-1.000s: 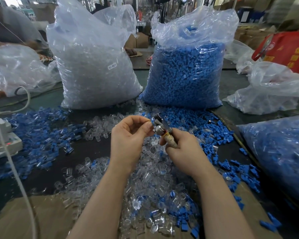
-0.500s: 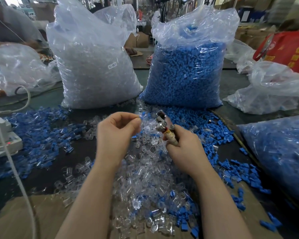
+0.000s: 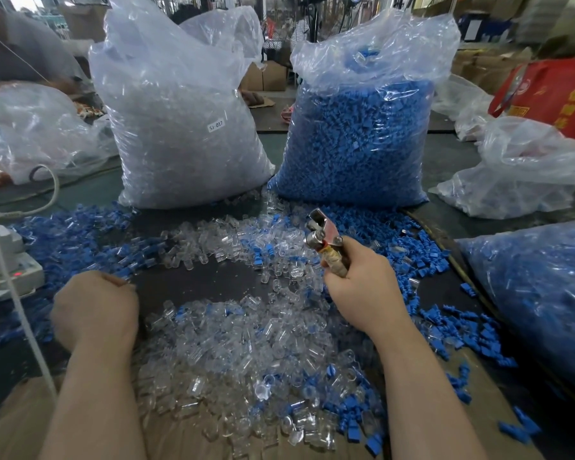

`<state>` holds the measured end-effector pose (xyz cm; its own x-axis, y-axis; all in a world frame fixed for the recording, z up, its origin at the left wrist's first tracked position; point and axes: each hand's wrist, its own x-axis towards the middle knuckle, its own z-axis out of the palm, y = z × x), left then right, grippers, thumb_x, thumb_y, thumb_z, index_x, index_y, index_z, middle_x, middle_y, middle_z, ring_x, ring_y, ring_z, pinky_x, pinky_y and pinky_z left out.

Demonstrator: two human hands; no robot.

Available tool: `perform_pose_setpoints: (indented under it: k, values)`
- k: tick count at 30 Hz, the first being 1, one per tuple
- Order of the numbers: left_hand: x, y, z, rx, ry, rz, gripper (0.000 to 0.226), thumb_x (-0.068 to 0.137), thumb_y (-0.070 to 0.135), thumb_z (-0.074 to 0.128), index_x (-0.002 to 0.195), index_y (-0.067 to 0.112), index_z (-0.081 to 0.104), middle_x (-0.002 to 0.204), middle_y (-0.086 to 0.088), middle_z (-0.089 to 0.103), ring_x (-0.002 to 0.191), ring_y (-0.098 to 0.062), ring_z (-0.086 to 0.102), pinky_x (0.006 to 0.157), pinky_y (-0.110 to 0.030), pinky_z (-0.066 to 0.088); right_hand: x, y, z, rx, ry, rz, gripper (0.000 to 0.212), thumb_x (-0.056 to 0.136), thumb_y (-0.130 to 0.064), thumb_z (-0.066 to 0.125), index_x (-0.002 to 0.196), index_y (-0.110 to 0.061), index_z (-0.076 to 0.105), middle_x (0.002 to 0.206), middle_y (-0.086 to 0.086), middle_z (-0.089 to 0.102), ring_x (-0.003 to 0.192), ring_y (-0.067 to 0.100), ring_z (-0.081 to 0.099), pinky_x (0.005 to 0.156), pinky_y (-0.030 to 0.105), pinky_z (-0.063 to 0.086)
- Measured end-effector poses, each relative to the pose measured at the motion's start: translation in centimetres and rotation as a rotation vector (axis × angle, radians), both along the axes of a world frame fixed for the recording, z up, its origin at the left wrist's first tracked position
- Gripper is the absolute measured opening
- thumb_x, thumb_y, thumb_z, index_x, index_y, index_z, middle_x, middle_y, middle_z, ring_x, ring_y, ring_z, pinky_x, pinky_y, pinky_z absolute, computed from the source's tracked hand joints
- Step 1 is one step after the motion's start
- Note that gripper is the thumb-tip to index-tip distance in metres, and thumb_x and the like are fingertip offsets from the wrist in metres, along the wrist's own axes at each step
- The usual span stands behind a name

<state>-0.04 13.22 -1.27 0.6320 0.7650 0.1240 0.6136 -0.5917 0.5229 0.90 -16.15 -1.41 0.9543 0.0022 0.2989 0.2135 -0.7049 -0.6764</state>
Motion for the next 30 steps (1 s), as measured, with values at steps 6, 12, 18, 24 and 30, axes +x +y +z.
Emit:
perform_pose_setpoints:
  k: [6,12,18,24,30]
  values:
    - [0.8,-3.3,2.0,0.03,-0.192,-0.271,0.016,0.092,0.025,0.064,0.1,0.017,0.075,0.093,-0.009,0.071,0.094,-0.033,0.062,0.078,-0.039,0.049,0.0,0.2,0.0,-0.08,-0.034,-0.008,0.019,0.079,-0.021,0.056,0.071,-0.029,0.04,0.061,-0.008,0.051,0.057,0.009,0.046,0.048,0.029,0.029]
    - [0.6,-11.4,3.9,-0.816,-0.094,-0.787,0.036,0.087,0.053,0.061,0.086,0.02,0.073,0.068,0.009,0.072,0.054,-0.001,0.061,0.048,-0.015,0.043,0.1,0.5,0.1,-0.277,-0.07,-0.015,0.022,0.077,-0.019,0.059,0.074,-0.028,0.039,0.068,-0.012,0.047,0.062,0.011,0.044,0.052,0.029,0.03]
    - [0.7,-13.4,3.5,-0.962,-0.184,-0.808,0.029,0.086,0.038,0.069,0.079,0.011,0.075,0.066,-0.001,0.072,0.055,-0.007,0.06,0.047,-0.016,0.045,0.0,0.9,0.6,-0.331,-0.088,0.056,0.023,0.071,-0.017,0.06,0.084,-0.027,0.043,0.076,-0.009,0.049,0.077,0.02,0.051,0.071,0.035,0.036]
    - [0.6,-12.8,3.3,-0.97,-0.303,-0.676,0.025,0.083,0.032,0.073,0.067,0.012,0.073,0.061,-0.007,0.07,0.05,-0.01,0.061,0.052,-0.025,0.053,0.1,0.4,0.1,-0.466,0.024,-0.012,0.046,0.079,-0.034,0.062,0.122,-0.037,0.046,0.103,-0.01,0.048,0.104,0.019,0.044,0.104,0.039,0.027]
    - [1.1,-11.6,2.3,-0.623,-0.14,-0.791,0.02,0.084,0.046,0.072,0.091,0.027,0.07,0.079,0.01,0.072,0.068,-0.002,0.064,0.057,-0.017,0.052,0.2,-0.7,0.5,-0.339,0.136,-0.345,0.023,0.085,-0.026,0.057,0.106,-0.022,0.05,0.086,0.0,0.057,0.072,0.023,0.054,0.06,0.033,0.044]
